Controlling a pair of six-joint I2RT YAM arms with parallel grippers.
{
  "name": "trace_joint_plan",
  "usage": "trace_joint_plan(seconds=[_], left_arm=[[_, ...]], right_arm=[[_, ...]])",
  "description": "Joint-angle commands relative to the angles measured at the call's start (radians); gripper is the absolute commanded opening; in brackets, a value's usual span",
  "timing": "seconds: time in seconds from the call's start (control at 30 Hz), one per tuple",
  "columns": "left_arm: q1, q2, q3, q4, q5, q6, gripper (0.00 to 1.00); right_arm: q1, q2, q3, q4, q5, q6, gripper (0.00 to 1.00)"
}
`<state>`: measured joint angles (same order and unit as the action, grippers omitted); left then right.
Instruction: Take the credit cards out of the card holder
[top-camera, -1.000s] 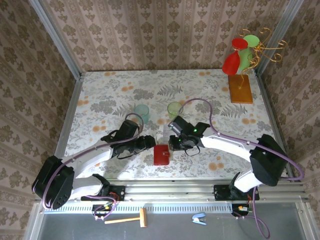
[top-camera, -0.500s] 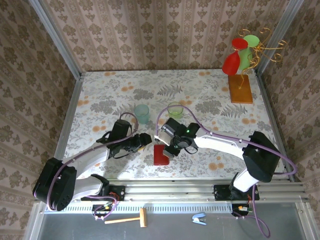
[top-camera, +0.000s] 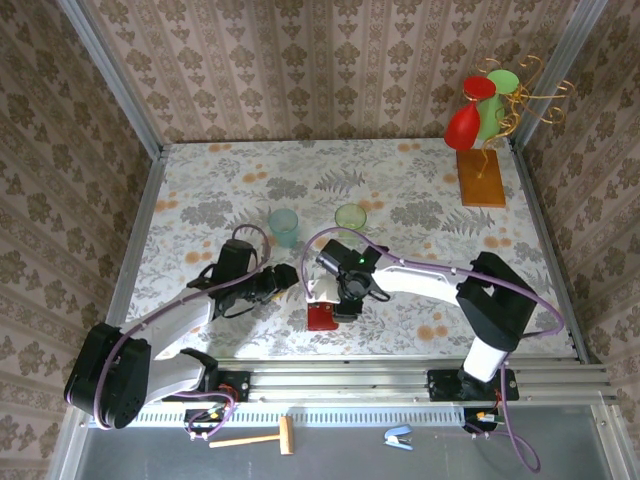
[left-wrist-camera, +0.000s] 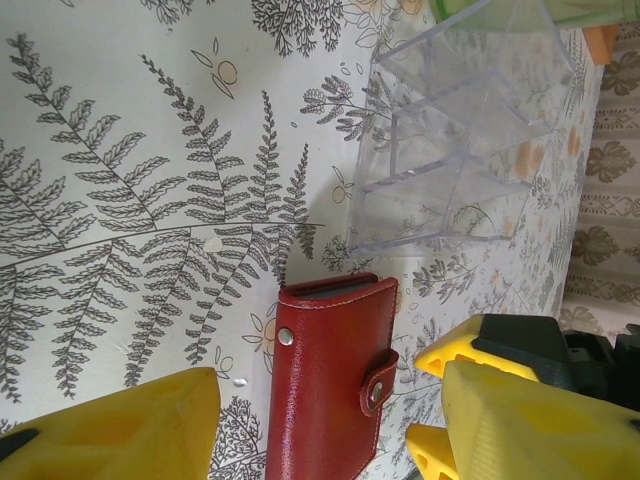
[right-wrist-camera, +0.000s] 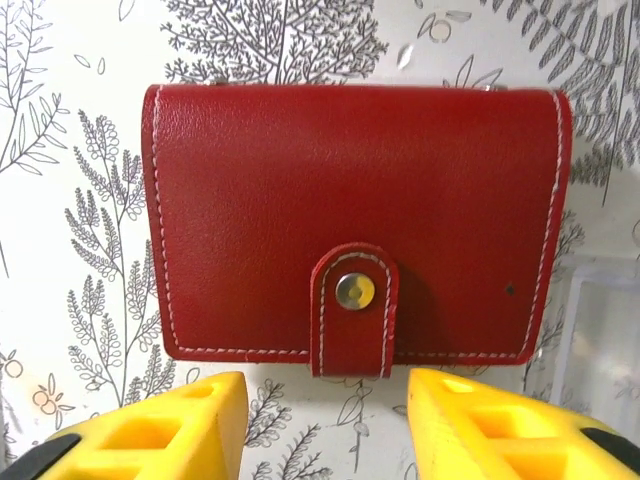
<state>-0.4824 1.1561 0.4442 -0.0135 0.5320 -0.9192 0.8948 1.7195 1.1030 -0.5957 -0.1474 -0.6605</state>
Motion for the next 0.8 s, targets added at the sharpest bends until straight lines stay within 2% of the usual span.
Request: trace_joint_plan(seconds=[0.0, 0.33, 0.77], left_arm=[[0.008, -0.015, -0.022, 0.008, 0.019, 0.024, 0.61], [0.018, -0.003, -0.041, 0.03, 0.03, 0.022, 0.61], [0.02, -0.009, -0.059, 0.035, 0.034, 0.019, 0.62]], right_arm=[[-0.004, 0.025, 0.055, -0.031, -0.028, -0.063, 0.48], [0.009, 0.103, 0.141, -0.055, -0.035, -0.08, 0.49], [0.013, 0.111, 0.086, -0.012, -0.031, -0.069, 0.44]])
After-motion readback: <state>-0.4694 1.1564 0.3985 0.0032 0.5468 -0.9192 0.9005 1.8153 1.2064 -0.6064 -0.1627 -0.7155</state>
